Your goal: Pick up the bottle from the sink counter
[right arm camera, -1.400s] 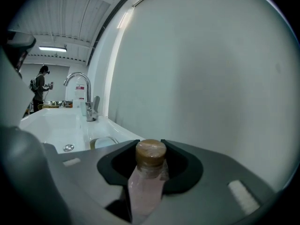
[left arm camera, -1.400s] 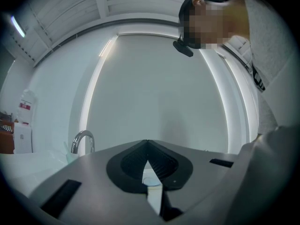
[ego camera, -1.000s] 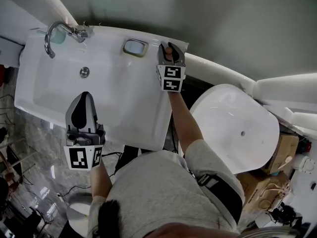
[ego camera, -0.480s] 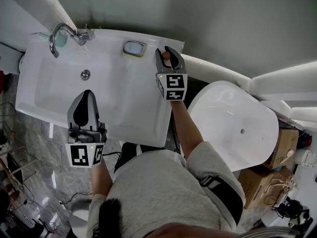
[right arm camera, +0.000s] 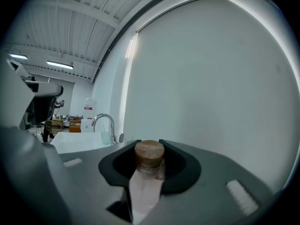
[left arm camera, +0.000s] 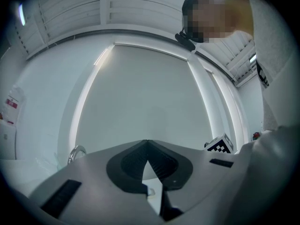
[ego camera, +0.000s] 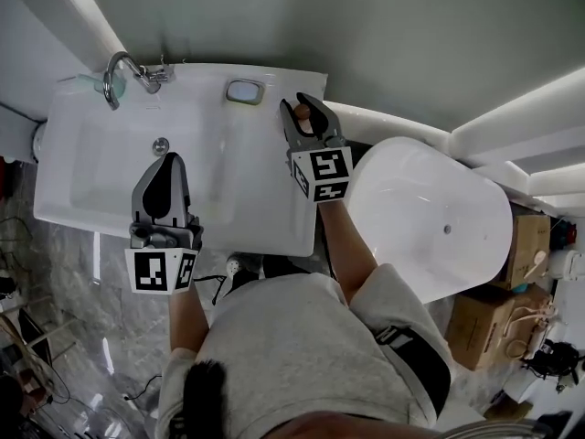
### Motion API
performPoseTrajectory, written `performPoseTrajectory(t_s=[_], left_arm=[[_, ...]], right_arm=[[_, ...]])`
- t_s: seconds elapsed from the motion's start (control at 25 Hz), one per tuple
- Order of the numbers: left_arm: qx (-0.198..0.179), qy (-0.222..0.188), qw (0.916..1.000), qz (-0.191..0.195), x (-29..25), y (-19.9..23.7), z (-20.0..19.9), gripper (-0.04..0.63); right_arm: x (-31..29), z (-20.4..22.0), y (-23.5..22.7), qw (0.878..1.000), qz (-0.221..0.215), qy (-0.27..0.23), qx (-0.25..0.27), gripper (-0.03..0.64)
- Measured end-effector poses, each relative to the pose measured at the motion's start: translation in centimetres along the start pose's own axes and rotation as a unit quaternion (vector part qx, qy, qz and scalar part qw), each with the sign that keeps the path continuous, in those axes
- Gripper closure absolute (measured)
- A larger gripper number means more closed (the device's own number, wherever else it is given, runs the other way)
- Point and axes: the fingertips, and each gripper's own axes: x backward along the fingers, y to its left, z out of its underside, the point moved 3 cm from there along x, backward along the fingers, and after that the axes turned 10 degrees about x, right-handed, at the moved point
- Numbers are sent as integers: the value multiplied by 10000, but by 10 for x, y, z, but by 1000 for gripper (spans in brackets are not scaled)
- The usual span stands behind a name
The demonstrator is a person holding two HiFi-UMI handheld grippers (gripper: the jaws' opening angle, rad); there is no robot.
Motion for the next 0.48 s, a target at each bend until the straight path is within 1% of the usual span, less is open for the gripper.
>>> performPoseTrajectory(t_s=[0.24, 0.48], left_arm=[[57, -108, 9995, 298, 8, 0, -15, 588], [90, -163, 9981, 596, 14, -3, -24, 588]], right_arm=[[33, -35, 18, 9999, 69, -135, 35, 491], [64, -62, 30, 9992, 299, -246, 74, 491]])
